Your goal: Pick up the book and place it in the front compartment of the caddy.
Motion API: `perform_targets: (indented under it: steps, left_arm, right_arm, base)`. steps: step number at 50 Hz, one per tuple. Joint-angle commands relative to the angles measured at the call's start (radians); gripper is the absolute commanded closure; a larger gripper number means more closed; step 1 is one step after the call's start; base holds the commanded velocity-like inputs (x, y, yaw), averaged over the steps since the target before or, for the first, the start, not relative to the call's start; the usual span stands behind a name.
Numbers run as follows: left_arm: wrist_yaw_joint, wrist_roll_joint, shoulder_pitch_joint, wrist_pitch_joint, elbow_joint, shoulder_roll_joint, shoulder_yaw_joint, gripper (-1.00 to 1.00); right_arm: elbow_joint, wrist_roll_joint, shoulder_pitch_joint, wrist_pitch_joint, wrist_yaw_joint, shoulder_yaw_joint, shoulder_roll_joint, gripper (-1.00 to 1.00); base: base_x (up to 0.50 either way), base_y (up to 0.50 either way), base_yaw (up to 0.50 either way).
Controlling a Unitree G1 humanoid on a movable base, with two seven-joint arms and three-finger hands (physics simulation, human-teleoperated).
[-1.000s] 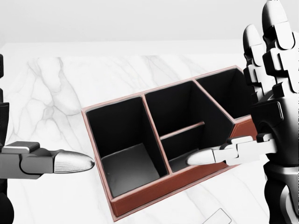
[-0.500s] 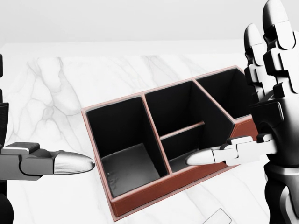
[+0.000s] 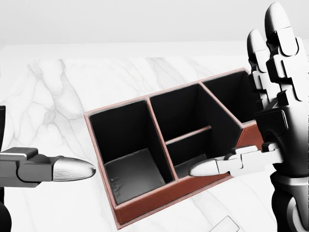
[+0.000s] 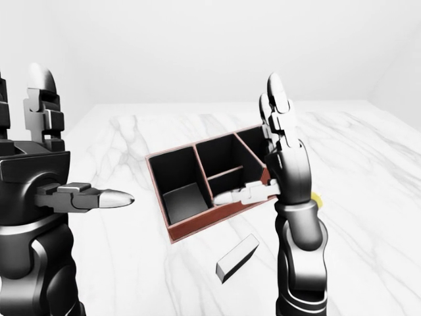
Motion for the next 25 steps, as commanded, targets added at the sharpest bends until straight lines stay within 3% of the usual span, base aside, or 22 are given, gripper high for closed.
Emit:
perform_targets:
  steps: [1,25]
  left_arm:
    - [-0.002,-0.006,-0.001,0.0,-0.007,0.004,0.012,-1.0]
    - [-0.014,-0.017,-0.003,0.0,-0.021,0.027,0.057,-1.0]
  right_arm:
    - [-0.011,-0.015,0.014,0.0,0.012,0.01,0.006,-1.0]
    - [-0.109,-0.171,0.065,0.0,0.143,0.051,0.009,-1.0]
  base:
    - [0.0,0.0,0.0]
    - [0.0,0.0,0.0]
